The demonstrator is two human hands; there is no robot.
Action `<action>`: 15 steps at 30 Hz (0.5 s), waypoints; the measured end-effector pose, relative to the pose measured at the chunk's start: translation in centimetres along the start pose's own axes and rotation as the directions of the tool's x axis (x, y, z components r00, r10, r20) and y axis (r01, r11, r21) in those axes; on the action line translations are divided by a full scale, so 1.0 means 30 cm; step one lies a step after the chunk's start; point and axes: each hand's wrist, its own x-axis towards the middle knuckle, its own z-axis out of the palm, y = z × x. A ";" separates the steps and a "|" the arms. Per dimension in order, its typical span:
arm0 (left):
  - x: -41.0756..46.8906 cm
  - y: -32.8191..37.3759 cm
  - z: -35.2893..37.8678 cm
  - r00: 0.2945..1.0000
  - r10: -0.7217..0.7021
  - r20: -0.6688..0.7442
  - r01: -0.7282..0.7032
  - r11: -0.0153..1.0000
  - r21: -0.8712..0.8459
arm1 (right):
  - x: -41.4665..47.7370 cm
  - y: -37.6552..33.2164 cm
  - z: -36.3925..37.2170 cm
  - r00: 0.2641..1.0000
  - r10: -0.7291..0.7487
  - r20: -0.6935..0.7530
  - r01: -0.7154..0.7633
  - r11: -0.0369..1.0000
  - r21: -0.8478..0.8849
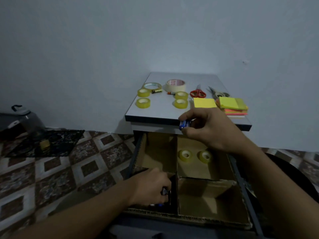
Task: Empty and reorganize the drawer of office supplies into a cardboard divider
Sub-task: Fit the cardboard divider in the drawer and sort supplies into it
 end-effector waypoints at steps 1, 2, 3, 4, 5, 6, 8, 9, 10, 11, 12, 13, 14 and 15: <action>0.004 0.003 0.010 1.000 -0.004 -0.007 0.004 1.000 0.026 | -0.021 0.000 0.005 1.000 0.001 0.013 -0.001 1.000 0.005; 0.008 0.005 0.019 1.000 -0.013 -0.014 0.013 0.999 0.039 | -0.039 0.001 0.012 1.000 0.005 0.028 -0.005 1.000 0.013; 0.013 0.007 0.025 1.000 -0.022 -0.019 0.022 0.999 0.042 | -0.054 0.003 0.018 0.999 0.009 0.043 -0.010 1.000 0.022; 0.018 0.007 0.029 0.999 -0.028 -0.018 0.029 0.999 0.042 | -0.065 0.007 0.025 0.998 0.015 0.055 -0.017 0.999 0.029; 0.020 0.007 0.032 0.999 -0.030 -0.016 0.031 0.999 0.035 | -0.073 0.013 0.032 0.998 0.022 0.066 -0.024 0.999 0.035; 0.021 0.003 0.038 0.999 -0.033 -0.013 0.033 0.999 0.019 | -0.078 0.019 0.038 0.997 0.030 0.076 -0.033 0.999 0.040; 0.014 -0.003 0.044 1.000 -0.027 -0.014 0.027 1.000 -0.009 | -0.086 0.032 0.045 0.995 0.046 0.092 -0.051 0.997 0.054; 0.006 -0.005 0.042 1.000 -0.020 -0.019 0.020 1.000 -0.024 | -0.089 0.039 0.048 0.994 0.054 0.095 -0.060 0.997 0.057; -0.001 -0.006 0.034 1.000 -0.018 -0.025 0.016 0.999 -0.050 | -0.093 0.046 0.051 0.993 0.061 0.096 -0.067 0.996 0.054; -0.010 -0.006 0.020 0.999 -0.024 -0.028 0.022 0.997 -0.077 | -0.098 0.052 0.054 0.993 0.069 0.097 -0.074 0.996 0.049; -0.018 -0.007 0.001 0.999 -0.036 -0.027 0.033 0.995 -0.092 | -0.103 0.058 0.059 0.993 0.075 0.097 -0.079 0.996 0.045; -0.026 -0.011 -0.024 0.998 -0.051 -0.027 0.048 0.994 -0.097 | -0.109 0.064 0.064 0.992 0.081 0.098 -0.086 0.995 0.046; -0.036 -0.019 -0.048 0.997 -0.075 -0.034 0.071 0.991 -0.109 | -0.115 0.070 0.070 0.991 0.089 0.101 -0.094 0.994 0.047; -0.048 -0.030 -0.073 0.993 -0.103 -0.050 0.095 0.985 -0.142 | -0.122 0.076 0.077 0.990 0.097 0.105 -0.103 0.993 0.049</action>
